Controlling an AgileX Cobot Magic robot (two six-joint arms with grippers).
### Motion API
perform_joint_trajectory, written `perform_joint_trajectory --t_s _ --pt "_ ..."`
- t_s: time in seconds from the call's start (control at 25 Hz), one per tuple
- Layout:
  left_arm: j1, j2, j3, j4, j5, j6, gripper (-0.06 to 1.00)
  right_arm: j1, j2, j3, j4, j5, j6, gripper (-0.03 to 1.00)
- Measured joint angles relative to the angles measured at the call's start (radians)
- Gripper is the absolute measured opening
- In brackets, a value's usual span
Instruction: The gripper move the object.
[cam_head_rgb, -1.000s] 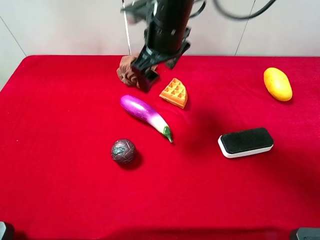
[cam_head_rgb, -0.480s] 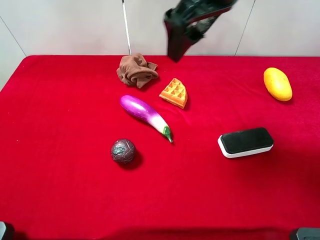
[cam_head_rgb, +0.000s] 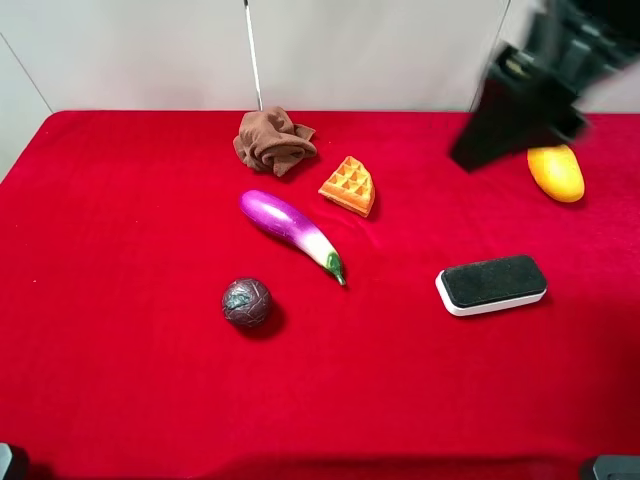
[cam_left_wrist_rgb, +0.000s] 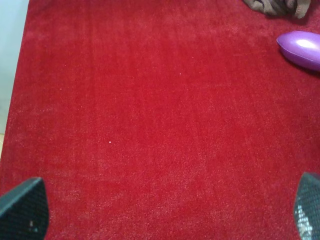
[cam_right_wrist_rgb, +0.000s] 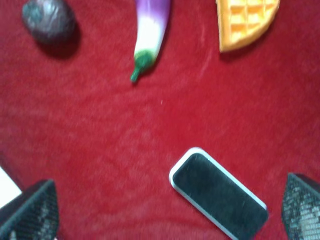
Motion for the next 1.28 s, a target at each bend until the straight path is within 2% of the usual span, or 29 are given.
perform_joint_trajectory --t_s 0.52,0.8,0.92,1.12,1.28 --pt "0.000 0.000 0.000 0.000 0.000 0.000 0.98 0.000 -0.512 0.440 -0.005 -0.154 0.000 0.67" --pt "0.000 0.000 0.000 0.000 0.000 0.000 0.98 0.000 -0.735 0.604 0.094 -0.164 0.001 0.67" --pt "0.000 0.000 0.000 0.000 0.000 0.000 0.98 0.000 -0.811 0.676 0.108 -0.205 0.007 0.67" --pt "0.000 0.000 0.000 0.000 0.000 0.000 0.98 0.000 -0.909 0.707 0.107 -0.201 0.063 0.67" --pt "0.000 0.000 0.000 0.000 0.000 0.000 0.98 -0.003 -1.016 0.715 0.058 -0.196 0.136 0.67"
